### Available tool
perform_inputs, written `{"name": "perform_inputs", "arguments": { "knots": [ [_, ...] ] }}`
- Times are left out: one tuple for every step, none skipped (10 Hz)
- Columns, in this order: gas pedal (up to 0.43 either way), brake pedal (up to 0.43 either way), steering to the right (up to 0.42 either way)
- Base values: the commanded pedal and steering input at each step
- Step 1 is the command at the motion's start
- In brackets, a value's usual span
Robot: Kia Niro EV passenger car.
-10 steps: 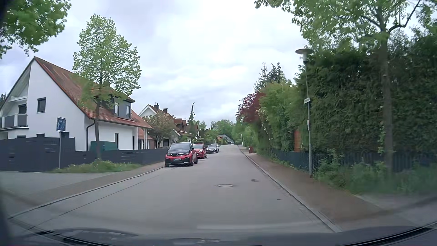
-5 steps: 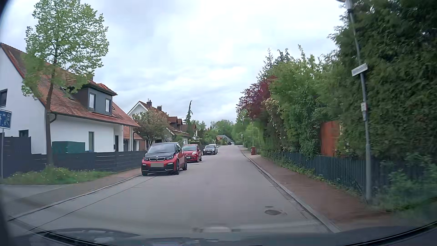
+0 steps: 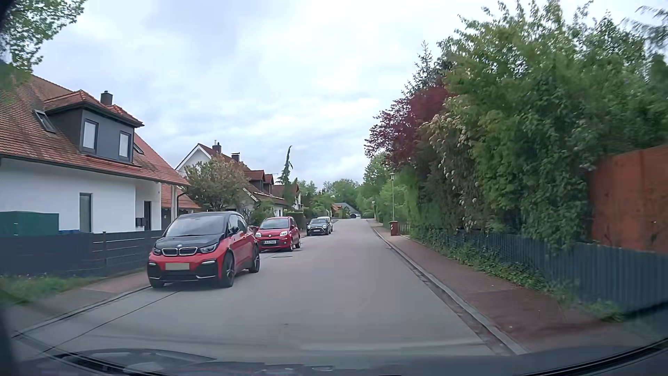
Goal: Follow the waypoints while adhering to traffic rules and regulations
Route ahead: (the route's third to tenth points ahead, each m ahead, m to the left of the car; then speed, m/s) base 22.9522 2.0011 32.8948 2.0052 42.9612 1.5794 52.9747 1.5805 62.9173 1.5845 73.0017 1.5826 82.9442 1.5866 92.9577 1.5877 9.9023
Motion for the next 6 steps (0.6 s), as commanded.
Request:
{"name": "perform_inputs", "arguments": {
  "knots": [
    [0.11, 0.006, -0.004],
    [0.11, 0.006, -0.001],
    [0.11, 0.006, 0.0],
    [0.098, 0.006, 0.0],
    [0.098, 0.006, 0.002],
    [0.098, 0.006, 0.004]
  ]
}}
